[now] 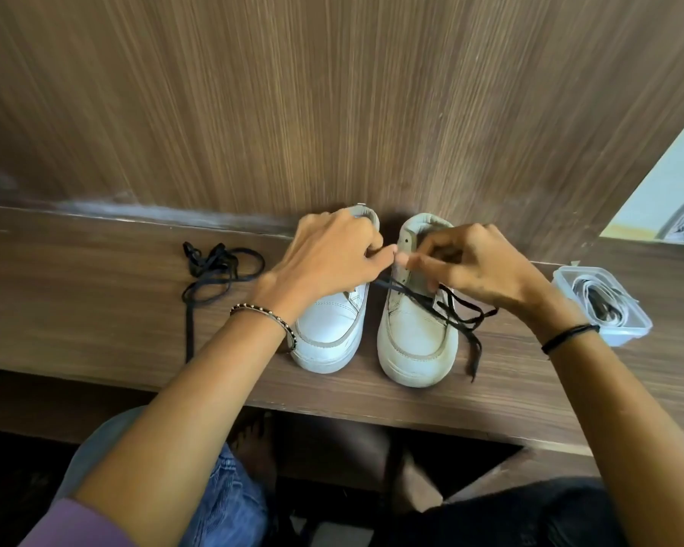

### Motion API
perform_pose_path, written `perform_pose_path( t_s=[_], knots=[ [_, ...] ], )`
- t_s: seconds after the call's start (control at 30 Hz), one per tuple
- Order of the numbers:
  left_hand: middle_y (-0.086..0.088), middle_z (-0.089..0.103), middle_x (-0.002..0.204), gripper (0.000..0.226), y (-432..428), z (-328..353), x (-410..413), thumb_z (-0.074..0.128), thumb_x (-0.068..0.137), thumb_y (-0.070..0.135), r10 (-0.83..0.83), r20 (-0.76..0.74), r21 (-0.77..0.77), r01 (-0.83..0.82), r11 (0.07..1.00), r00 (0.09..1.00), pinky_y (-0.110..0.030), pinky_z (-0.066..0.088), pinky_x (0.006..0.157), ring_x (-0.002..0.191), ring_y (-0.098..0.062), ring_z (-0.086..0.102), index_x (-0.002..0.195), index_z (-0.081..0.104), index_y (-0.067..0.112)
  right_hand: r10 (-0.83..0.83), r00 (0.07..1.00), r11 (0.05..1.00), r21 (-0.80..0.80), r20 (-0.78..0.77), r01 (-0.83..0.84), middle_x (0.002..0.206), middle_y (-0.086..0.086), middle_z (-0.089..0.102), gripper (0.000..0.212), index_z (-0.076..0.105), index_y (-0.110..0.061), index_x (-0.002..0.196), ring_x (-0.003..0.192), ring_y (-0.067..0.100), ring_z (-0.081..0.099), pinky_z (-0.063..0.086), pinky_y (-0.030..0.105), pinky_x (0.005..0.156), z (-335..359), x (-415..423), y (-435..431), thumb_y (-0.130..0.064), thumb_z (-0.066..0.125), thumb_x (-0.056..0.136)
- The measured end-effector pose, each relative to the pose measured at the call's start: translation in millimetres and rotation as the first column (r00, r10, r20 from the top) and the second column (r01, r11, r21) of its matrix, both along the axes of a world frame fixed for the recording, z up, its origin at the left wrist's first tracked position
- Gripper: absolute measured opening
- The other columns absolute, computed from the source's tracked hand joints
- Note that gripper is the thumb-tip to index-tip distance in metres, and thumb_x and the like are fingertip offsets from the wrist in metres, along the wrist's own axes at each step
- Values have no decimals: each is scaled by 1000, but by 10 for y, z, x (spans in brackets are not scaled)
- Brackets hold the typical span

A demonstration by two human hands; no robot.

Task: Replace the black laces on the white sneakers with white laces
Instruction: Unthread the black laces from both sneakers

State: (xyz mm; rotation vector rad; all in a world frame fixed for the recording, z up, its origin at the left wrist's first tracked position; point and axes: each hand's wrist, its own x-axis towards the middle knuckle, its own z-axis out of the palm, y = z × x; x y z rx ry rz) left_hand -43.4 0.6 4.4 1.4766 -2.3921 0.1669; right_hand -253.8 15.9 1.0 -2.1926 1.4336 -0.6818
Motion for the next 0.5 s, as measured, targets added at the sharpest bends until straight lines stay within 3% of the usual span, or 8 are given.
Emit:
perform_pose_path(
  t_s=[0.07, 0.13, 0.17, 0.2, 0.27, 0.3, 0.4, 0.5],
  knots=[
    [4, 33, 51, 59, -10, 41, -11, 49, 101, 52, 22, -58, -33, -24, 999, 998, -31, 31, 64, 64, -23, 44, 57, 48, 12, 38, 999, 997, 69, -37, -35, 67, -6, 72, 33, 75, -25, 81, 65, 5, 66, 48, 15, 65, 12, -17, -8, -58, 80, 78],
    [2, 28, 42, 65, -25, 88, -32, 56, 98, 50, 43, -367, 38, -31, 999, 929, -28, 30, 55, 48, -17, 38, 51, 39, 9, 34, 994, 996, 83, -103, -25, 67, -9, 70, 37, 75, -29, 82, 63, 0, 62, 46, 12, 64, 16, -50, -34, -61, 84, 67],
    [5, 25, 41, 65, -30, 110, -37, 60, 96, 47, 63, -588, 118, 8, 993, 807, -26, 29, 53, 44, -13, 32, 48, 35, 12, 28, 988, 998, 59, -155, -19, 67, -10, 68, 37, 74, -31, 80, 65, 1, 61, 46, 13, 64, 4, -70, -56, -64, 84, 65],
    [10, 25, 42, 61, -33, 143, -38, 65, 95, 43, 104, -787, 188, 75, 979, 608, -24, 30, 51, 42, -10, 29, 47, 36, 18, 25, 979, 999, 28, -202, -20, 67, -11, 67, 36, 73, -31, 77, 67, 2, 60, 45, 15, 63, -8, -86, -74, -64, 83, 66],
    [12, 32, 45, 49, -41, 235, -13, 70, 93, 35, 235, -935, 287, 174, 942, 265, -19, 29, 43, 39, -5, 28, 55, 43, 21, 40, 973, 998, -28, -227, -47, 65, -10, 64, 32, 72, -28, 74, 67, 4, 59, 42, 16, 61, -42, -97, -89, -59, 79, 76],
    [12, 35, 46, 45, -58, 261, 16, 70, 93, 34, 277, -938, 319, 200, 926, 209, -19, 25, 40, 38, -5, 27, 58, 46, 20, 52, 978, 996, -59, -204, -65, 63, -10, 62, 33, 72, -24, 72, 64, 5, 59, 40, 15, 59, -57, -94, -91, -55, 75, 82],
    [11, 40, 46, 39, -84, 256, 78, 67, 96, 35, 309, -919, 372, 282, 884, 243, -19, 17, 38, 38, -6, 25, 63, 51, 19, 41, 996, 985, -167, -82, -54, 56, -7, 53, 38, 67, -14, 69, 52, 9, 50, 37, 15, 53, -56, -55, -74, -42, 68, 96],
    [7, 50, 53, 29, -84, 148, 63, 61, 100, 28, 269, -861, 432, 341, 835, 431, -17, 18, 38, 40, -6, 32, 75, 62, 14, -30, 995, 973, -224, 95, 50, 64, 4, 65, 35, 69, -13, 78, 54, 13, 57, 44, 23, 52, 5, 3, -43, -39, 65, 100]
  ],
)
